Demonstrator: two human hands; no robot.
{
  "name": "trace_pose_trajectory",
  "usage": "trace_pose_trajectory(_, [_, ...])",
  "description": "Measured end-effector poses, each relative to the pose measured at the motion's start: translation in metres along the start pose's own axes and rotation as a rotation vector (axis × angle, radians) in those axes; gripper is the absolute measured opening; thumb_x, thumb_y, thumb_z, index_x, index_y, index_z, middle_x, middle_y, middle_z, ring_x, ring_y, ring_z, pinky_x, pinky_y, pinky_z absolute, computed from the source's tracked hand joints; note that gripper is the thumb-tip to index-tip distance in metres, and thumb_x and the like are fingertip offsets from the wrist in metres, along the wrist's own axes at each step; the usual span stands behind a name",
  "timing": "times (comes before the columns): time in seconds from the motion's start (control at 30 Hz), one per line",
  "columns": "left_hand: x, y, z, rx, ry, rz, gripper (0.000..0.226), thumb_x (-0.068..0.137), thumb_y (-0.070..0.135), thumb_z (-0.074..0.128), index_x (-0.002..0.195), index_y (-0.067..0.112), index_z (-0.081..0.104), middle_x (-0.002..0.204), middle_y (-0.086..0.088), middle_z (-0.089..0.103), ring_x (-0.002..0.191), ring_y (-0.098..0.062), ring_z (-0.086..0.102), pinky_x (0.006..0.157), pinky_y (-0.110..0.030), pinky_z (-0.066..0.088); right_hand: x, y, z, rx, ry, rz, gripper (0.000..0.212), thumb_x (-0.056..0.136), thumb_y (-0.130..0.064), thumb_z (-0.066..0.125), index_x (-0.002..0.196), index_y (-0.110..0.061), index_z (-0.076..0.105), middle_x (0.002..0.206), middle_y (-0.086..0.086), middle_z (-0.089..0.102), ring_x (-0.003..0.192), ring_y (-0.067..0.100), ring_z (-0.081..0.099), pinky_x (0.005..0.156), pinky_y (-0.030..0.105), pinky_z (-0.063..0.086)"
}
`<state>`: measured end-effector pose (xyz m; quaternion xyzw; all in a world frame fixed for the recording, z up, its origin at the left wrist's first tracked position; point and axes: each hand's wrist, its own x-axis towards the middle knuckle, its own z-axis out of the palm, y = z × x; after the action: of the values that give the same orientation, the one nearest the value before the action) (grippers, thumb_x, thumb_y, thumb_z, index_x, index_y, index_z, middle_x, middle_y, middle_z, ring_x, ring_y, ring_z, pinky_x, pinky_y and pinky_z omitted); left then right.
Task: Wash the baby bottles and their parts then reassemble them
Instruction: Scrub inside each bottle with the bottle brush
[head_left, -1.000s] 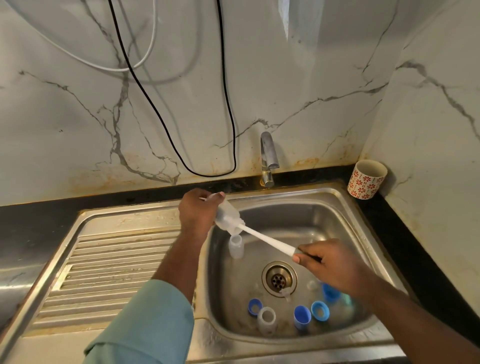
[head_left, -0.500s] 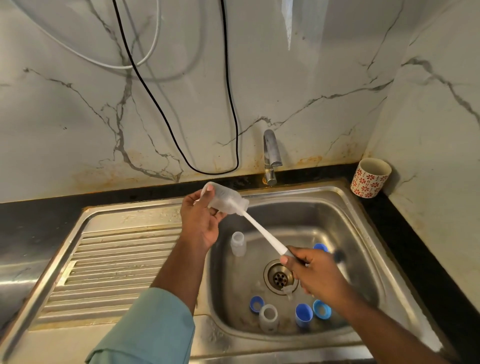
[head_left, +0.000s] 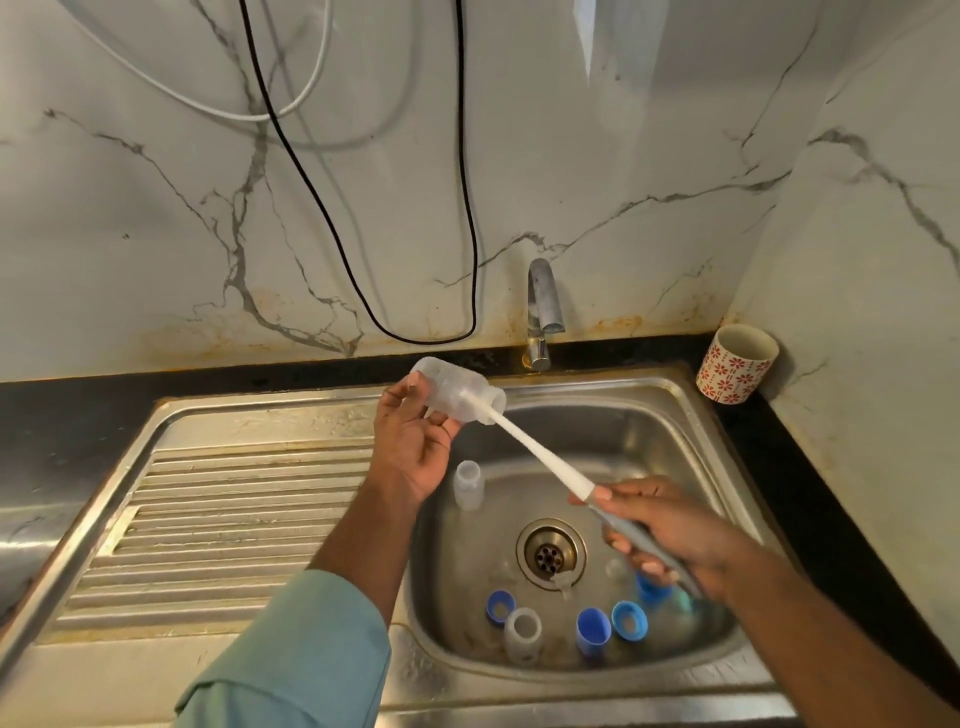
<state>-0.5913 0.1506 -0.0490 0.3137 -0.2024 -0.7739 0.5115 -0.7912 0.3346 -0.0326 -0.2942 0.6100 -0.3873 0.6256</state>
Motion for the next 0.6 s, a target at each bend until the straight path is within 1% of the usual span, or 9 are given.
trace_pose_trajectory(0.07, [0.0,-0.001,0.002,0.085,0.074,0.08,0.032,0.088,0.015,0.069,0.114,0.013,0.05,0.122,-0.015,0.06,0.111,-0.037,0.063,0.086,-0.056,0.056,0.003,0.014,0.019,-0.014,0.087,-0.021,0.023,0.091,-0.032,0.062,0.107,-0.019,0.073,0.064,0.011,0.056,0.04,0.014,0.039,0.035,0.022,0.032])
trace_pose_trajectory(0.1, [0.0,-0.001,0.002,0.148,0.096,0.112,0.024,0.09,0.012,0.067,0.107,0.015,0.05,0.118,-0.013,0.06,0.114,-0.038,0.061,0.09,-0.058,0.054,0.004,0.015,0.025,-0.1,0.134,-0.034,0.02,0.094,-0.032,0.06,0.106,-0.021,0.072,0.064,0.01,0.056,0.04,0.014,0.04,0.037,0.023,0.032])
trace_pose_trajectory(0.2, [0.001,-0.001,0.0,0.286,0.121,0.111,0.021,0.092,0.009,0.066,0.103,0.018,0.051,0.118,-0.012,0.057,0.116,-0.037,0.058,0.086,-0.052,0.057,0.0,0.002,0.026,-0.505,0.179,-0.082,0.016,0.097,-0.034,0.057,0.098,-0.024,0.069,0.055,0.002,0.054,0.038,0.011,0.041,0.039,0.023,0.036])
trace_pose_trajectory(0.3, [0.0,-0.003,-0.006,0.276,0.129,0.029,0.028,0.088,0.013,0.067,0.11,0.015,0.05,0.121,-0.013,0.057,0.111,-0.035,0.059,0.076,-0.046,0.06,-0.01,-0.037,0.007,-0.671,0.056,-0.052,0.017,0.095,-0.036,0.059,0.087,-0.024,0.069,0.053,0.0,0.054,0.037,0.011,0.043,0.04,0.023,0.038])
trace_pose_trajectory(0.33, [0.001,-0.004,-0.009,0.243,0.121,0.005,0.035,0.085,0.016,0.069,0.114,0.015,0.05,0.122,-0.013,0.057,0.11,-0.034,0.06,0.073,-0.046,0.061,-0.013,-0.05,-0.002,-0.64,0.001,-0.02,0.016,0.094,-0.035,0.062,0.085,-0.024,0.07,0.055,0.001,0.057,0.039,0.011,0.044,0.04,0.023,0.039])
trace_pose_trajectory(0.4, [0.002,-0.006,-0.014,0.113,0.083,-0.009,0.051,0.077,0.022,0.07,0.123,0.015,0.049,0.128,-0.014,0.057,0.115,-0.036,0.06,0.07,-0.045,0.061,-0.013,-0.063,-0.016,-0.492,-0.089,0.034,0.017,0.089,-0.034,0.066,0.093,-0.019,0.074,0.063,0.006,0.06,0.041,0.013,0.045,0.039,0.022,0.039])
trace_pose_trajectory(0.5, [0.007,-0.002,-0.013,-0.044,0.068,0.027,0.077,0.075,0.025,0.078,0.141,0.007,0.042,0.142,-0.022,0.05,0.124,-0.041,0.055,0.073,-0.046,0.06,0.003,-0.037,-0.013,-0.138,-0.079,0.044,0.036,0.08,-0.032,0.068,0.11,-0.012,0.071,0.064,0.012,0.057,0.038,0.011,0.042,0.034,0.018,0.036])
trace_pose_trajectory(0.53, [0.008,0.0,-0.011,-0.045,0.072,0.045,0.076,0.078,0.023,0.079,0.142,0.006,0.042,0.143,-0.023,0.049,0.123,-0.042,0.056,0.076,-0.05,0.06,0.009,-0.021,-0.004,-0.043,-0.047,0.034,0.04,0.078,-0.032,0.067,0.112,-0.011,0.07,0.064,0.012,0.056,0.037,0.011,0.041,0.032,0.018,0.035])
trace_pose_trajectory(0.6, [0.009,0.003,-0.007,0.015,0.132,0.08,0.049,0.089,0.017,0.071,0.132,0.009,0.048,0.138,-0.02,0.053,0.117,-0.04,0.06,0.081,-0.054,0.059,0.017,0.01,0.021,0.107,0.022,0.019,0.041,0.078,-0.033,0.067,0.114,-0.013,0.069,0.063,0.011,0.056,0.037,0.012,0.04,0.031,0.019,0.031])
